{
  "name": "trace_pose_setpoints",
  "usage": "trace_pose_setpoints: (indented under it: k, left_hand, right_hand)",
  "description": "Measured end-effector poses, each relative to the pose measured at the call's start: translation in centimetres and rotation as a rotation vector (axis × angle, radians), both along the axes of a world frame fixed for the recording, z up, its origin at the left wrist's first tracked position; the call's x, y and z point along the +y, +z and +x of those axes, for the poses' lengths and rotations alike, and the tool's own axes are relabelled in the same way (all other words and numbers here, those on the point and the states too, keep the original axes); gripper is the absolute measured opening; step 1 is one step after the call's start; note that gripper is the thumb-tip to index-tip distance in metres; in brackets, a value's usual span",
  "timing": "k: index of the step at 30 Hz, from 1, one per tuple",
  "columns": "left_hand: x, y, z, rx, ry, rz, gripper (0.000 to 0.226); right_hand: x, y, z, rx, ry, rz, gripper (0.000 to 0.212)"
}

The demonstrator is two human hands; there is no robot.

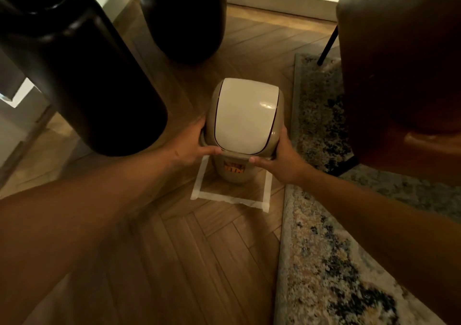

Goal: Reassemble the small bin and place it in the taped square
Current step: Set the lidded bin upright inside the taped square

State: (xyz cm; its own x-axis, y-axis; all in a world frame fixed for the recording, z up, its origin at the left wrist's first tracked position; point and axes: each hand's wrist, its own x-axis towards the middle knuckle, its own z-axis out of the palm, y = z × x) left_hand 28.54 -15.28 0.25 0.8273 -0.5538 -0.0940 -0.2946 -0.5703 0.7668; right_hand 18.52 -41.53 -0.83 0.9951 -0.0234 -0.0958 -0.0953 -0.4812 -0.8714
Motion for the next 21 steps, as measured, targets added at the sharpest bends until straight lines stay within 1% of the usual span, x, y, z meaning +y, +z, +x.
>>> trace_pose_setpoints:
  k: [3, 5, 7, 10, 15, 21]
  left_hand:
    - [0.3, -0.3, 0.1, -0.02, 0.006, 0.037, 0.107]
    - [0.5, -0.2, 0.1, -0.026, 0.011, 0.027, 0.109]
    - [0.5, 0.0, 0.2, -0.035, 0.008, 0.018, 0.116]
    - [0.3, 0.2, 0.0, -0.075, -0.015, 0.056, 0.126]
    - [-0.1, 0.3, -0.8, -0.083, -0.003, 0.038, 0.122]
    - [0.0, 0.7, -1.1, -0.102, -0.011, 0.041, 0.12]
  right_hand:
    - [-0.4, 0.3, 0.7, 0.007, 0.038, -0.032, 0.126]
    - [-0.8, 0.8, 0.9, -0.028, 0.02, -0.087, 0.132]
    - [-1.0, 1.3, 1.1, -0.079, 0.013, -0.091, 0.138]
    - [-1.0, 1.7, 1.1, -0.054, 0.059, -0.089, 0.143]
    - [-1.7, 1.3, 1.3, -0.007, 0.087, -0.119, 0.14]
    - [-1.9, 0.9, 1.4, -0.004, 0.088, -0.149, 0.141]
